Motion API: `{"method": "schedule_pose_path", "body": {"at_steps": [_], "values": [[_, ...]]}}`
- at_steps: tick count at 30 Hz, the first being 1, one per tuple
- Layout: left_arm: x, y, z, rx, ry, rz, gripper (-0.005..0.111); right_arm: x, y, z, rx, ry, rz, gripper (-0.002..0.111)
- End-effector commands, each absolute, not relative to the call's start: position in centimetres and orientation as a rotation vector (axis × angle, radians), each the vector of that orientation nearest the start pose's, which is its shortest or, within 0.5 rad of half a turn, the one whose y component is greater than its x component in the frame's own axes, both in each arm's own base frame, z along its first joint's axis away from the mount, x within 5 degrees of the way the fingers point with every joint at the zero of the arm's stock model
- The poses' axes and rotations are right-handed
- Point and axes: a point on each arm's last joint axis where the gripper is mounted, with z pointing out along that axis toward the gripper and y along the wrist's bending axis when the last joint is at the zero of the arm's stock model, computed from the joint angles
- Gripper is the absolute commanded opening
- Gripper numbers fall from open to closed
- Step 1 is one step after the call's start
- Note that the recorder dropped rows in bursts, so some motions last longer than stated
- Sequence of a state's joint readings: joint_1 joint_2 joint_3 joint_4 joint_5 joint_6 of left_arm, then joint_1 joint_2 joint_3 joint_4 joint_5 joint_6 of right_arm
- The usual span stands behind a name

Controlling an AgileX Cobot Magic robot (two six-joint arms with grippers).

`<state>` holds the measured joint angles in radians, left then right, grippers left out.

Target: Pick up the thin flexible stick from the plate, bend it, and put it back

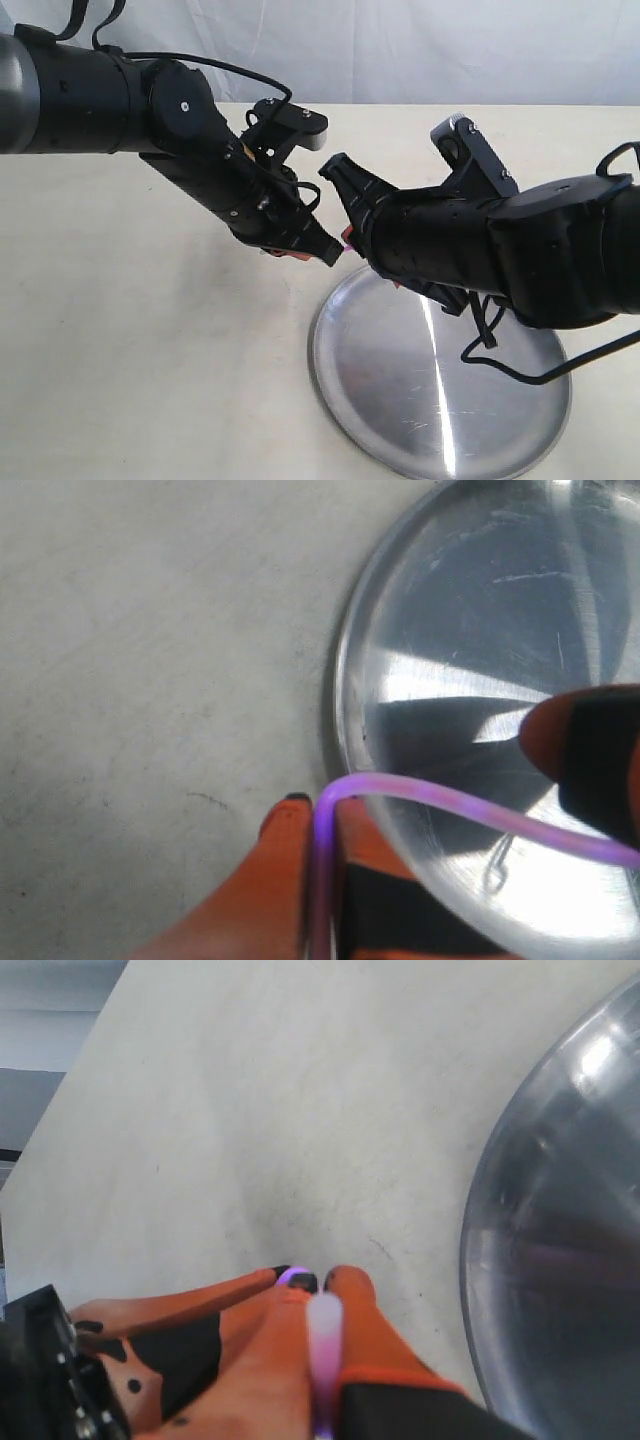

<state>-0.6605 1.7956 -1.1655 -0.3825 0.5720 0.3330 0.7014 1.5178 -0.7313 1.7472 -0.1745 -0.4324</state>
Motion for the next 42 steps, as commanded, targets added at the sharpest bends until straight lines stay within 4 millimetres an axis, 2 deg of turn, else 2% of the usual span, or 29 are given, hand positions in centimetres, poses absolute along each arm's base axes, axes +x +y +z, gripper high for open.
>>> {"method": "schedule_pose_path", "body": {"at_steps": [1,20,36,42], "values": [[29.10,-23.90,19.86,0.900,2.477,-0.441,0.000,23.15,18.69,20.66,0.781,2.327,0.896,-0.001],[29.06,-23.81,19.79,0.938,2.471,-0.413,0.000,23.28,18.50,20.67,0.746,2.318,0.858,-0.001],[29.38,-23.62,19.82,0.997,2.419,-0.346,0.000,23.20,18.61,20.66,0.912,2.299,0.930,-0.001],[29.08,-23.94,19.76,1.106,2.367,-0.269,0.000,23.07,18.84,20.68,0.962,2.303,0.979,-0.001]]}}
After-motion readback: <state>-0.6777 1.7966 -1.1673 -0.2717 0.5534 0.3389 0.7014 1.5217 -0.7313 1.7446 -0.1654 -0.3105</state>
